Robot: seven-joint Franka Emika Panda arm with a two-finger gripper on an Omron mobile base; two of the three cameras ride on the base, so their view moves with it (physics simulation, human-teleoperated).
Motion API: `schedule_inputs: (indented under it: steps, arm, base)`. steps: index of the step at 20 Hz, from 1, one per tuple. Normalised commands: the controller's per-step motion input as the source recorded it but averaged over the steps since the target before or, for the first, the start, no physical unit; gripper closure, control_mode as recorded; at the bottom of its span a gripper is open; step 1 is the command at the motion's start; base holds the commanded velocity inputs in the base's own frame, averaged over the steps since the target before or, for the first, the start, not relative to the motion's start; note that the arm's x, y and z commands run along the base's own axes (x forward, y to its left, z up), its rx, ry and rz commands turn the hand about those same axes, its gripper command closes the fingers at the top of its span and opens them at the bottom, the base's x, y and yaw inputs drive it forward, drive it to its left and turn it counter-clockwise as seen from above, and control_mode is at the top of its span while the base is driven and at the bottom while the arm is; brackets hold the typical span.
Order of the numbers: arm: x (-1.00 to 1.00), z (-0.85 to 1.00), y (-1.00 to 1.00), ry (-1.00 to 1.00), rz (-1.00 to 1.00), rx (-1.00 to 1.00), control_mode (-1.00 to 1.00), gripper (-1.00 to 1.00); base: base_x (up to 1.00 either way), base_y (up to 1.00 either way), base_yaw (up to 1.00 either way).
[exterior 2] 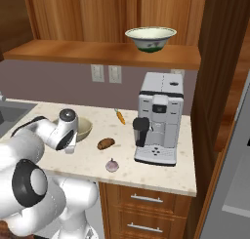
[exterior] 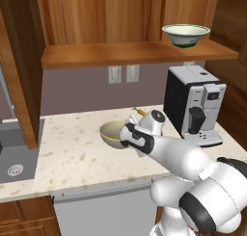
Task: Pick both bowls and place them on the counter. Then place the potato in one bowl and place the garlic in the other bowl.
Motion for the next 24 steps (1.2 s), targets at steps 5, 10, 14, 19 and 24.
schedule_inputs:
  steps: [5,10,14,19,24]
  arm:
    - [0.46,-0.28,0.01,0.0,0.0,0.0,-1.0,1.0]
    - [0.42,-0.19,0.0,0.0,0.0,0.0,-1.0,1.0]
    - [0.22,-0.07,0.0,0.0,0.0,0.0,-1.0,1.0]
    - [0.06,0.0,0.0,0.0,0.0,0.0,-1.0,1.0]
    - [0.07,0.02,0.0,0.0,0.0,0.0,-1.0,-1.0]
  base:
    - [0.0,0.0,0.0]
    - [0.0,0.0,0.0]
    - [0.0,0.0,0.0]
    - [0.0,0.0,0.0]
    - [0.0,0.0,0.0]
